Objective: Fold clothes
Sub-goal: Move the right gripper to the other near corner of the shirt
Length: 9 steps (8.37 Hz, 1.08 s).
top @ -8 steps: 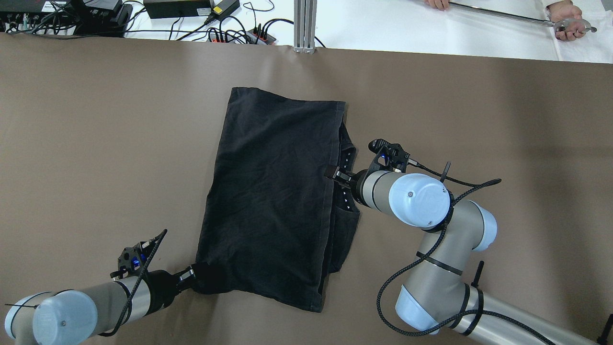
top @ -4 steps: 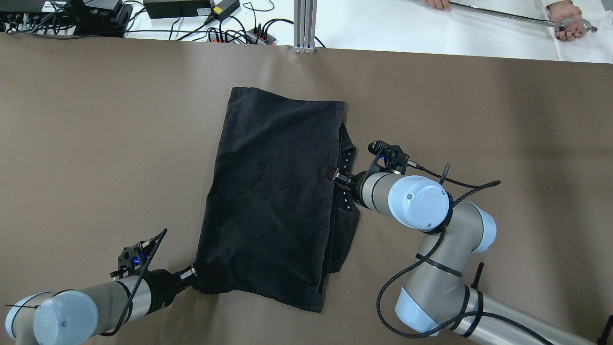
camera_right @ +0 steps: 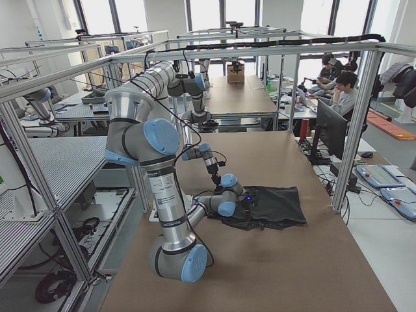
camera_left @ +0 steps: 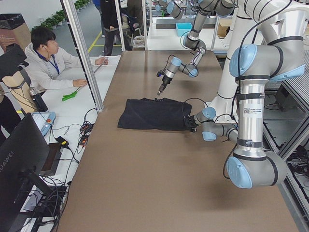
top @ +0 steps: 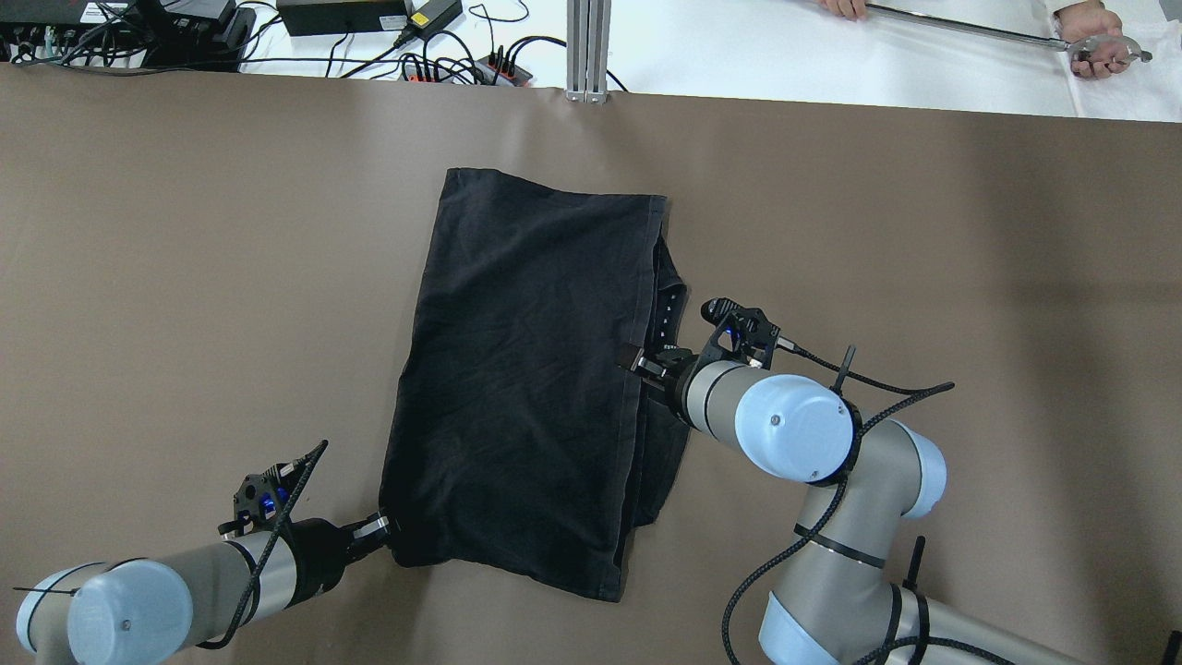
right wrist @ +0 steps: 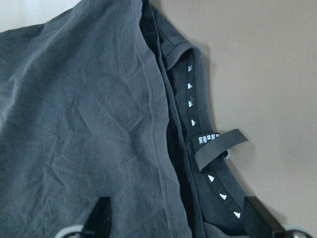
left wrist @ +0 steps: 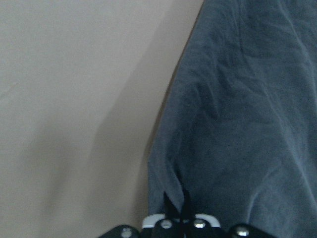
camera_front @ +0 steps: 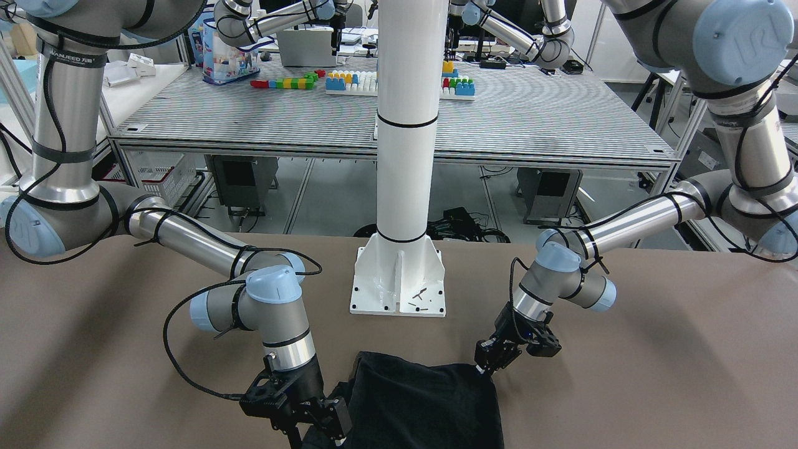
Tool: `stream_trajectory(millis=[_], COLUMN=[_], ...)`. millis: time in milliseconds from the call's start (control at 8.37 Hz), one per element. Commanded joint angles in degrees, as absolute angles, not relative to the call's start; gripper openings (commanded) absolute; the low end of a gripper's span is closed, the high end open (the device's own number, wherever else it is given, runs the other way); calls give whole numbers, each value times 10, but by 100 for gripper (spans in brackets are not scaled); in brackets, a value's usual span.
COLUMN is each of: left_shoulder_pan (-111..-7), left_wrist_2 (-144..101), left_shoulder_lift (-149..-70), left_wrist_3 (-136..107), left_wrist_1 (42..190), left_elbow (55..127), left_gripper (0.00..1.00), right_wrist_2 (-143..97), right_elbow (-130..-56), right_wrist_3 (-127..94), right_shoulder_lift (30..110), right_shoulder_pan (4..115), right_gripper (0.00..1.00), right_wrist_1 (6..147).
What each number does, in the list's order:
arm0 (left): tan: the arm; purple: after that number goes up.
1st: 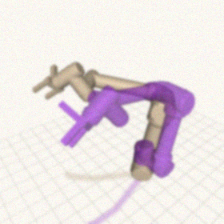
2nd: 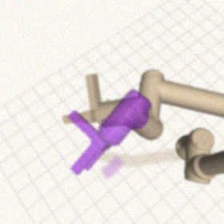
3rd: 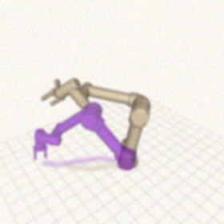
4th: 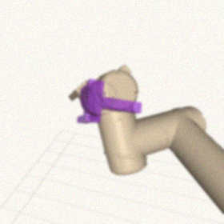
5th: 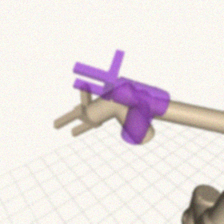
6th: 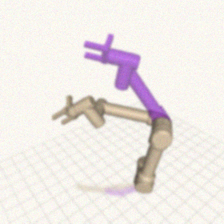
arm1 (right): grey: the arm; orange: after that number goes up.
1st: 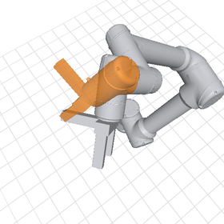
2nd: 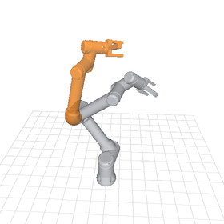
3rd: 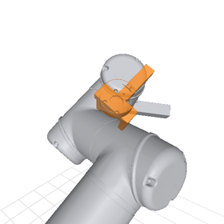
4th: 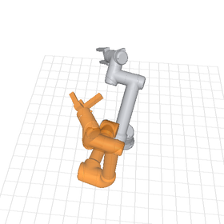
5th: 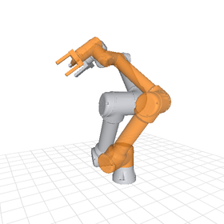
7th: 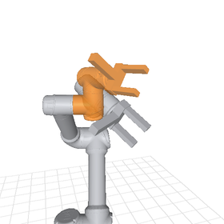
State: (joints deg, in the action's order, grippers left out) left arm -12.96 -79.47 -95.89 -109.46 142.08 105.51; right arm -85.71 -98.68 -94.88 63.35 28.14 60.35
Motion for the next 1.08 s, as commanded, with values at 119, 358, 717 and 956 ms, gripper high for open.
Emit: stream_trajectory(millis=[119,358,717,956], left_shoulder_pan=[-127,-127,-127,-127], left_wrist_2=[-795,-794,-794,-794], left_shoulder_lift=[-961,-962,-962,-962], left_wrist_3=[-1091,-1091,-1082,-1082], left_wrist_1=[1419,1418,1418,1418], left_elbow=[1054,1053,1051,1050], left_gripper=[0,0,0,0], right_wrist_2=[-797,-757,-728,-725], right_elbow=[-1050,-1056,-1052,-1050], right_wrist_3=[-1037,-1128,-1177,-1193], right_shoulder_lift=[685,684,678,662], right_shoulder_pan=[209,160,120,118], right_gripper=[92,91,91,91], right_wrist_1=[650,711,713,713])
